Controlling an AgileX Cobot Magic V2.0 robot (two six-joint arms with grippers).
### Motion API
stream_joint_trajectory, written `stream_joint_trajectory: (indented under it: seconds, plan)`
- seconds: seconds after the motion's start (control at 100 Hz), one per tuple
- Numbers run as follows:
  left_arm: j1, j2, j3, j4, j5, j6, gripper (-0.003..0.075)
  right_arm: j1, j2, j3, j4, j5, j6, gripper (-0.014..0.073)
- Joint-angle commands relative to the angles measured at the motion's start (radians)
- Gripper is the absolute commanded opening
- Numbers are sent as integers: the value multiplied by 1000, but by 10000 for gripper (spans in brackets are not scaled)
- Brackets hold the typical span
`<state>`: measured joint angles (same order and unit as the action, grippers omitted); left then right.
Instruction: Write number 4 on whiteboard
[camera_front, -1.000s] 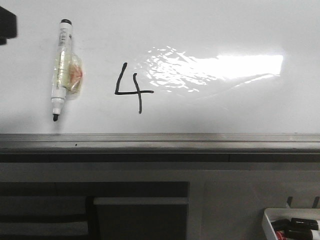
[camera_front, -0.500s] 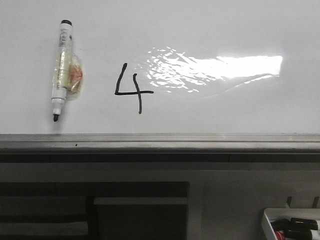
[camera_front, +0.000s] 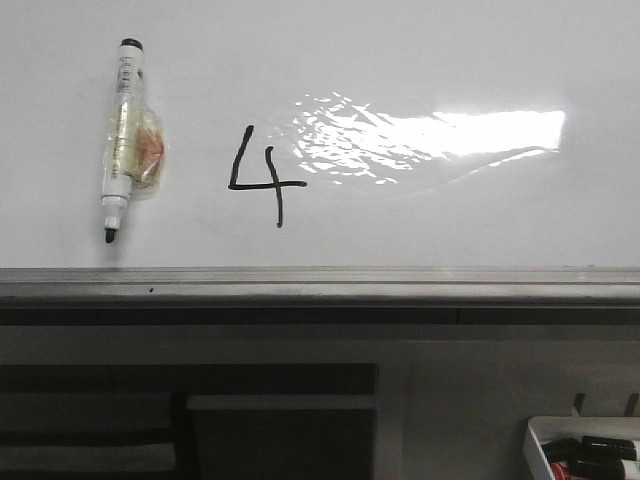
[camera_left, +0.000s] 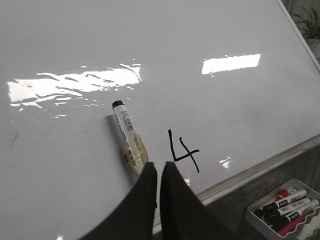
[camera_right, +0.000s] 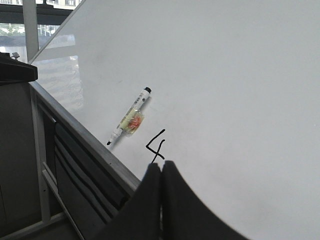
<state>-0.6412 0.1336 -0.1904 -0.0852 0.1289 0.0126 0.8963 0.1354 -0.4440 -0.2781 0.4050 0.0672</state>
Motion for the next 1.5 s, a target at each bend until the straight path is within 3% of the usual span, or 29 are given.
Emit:
stream_joint_trajectory:
  seconds: [0.0,0.63,0.78,0.88,1.08,1.28,1.49]
  plan:
    - [1,11,-28,-2,-70,1,-20,-9,9,-23,-22,-73,1,-61]
    - [1,11,-27,3,-70,1,-20,-9,9,-23,-22,-73,1,-62]
    - [22,11,-27,172,-63,-1,-20,-9,9,-23,-22,-73,1,-62]
    - [98,-2,-27,189,-62,-3,-20,-9,9,-23,-22,-73,1,-61]
    - [356,-27,-21,120,-62,-3,-20,-9,9,-23,-22,-73,1,-62]
    - [625,-86,70,-98,-58,-3,-20,-9,9,-23,-22,-73,1,-62]
    - [671,-168,207,6,-51,-107,-20,-9,9,-23,-22,-70,1,-62]
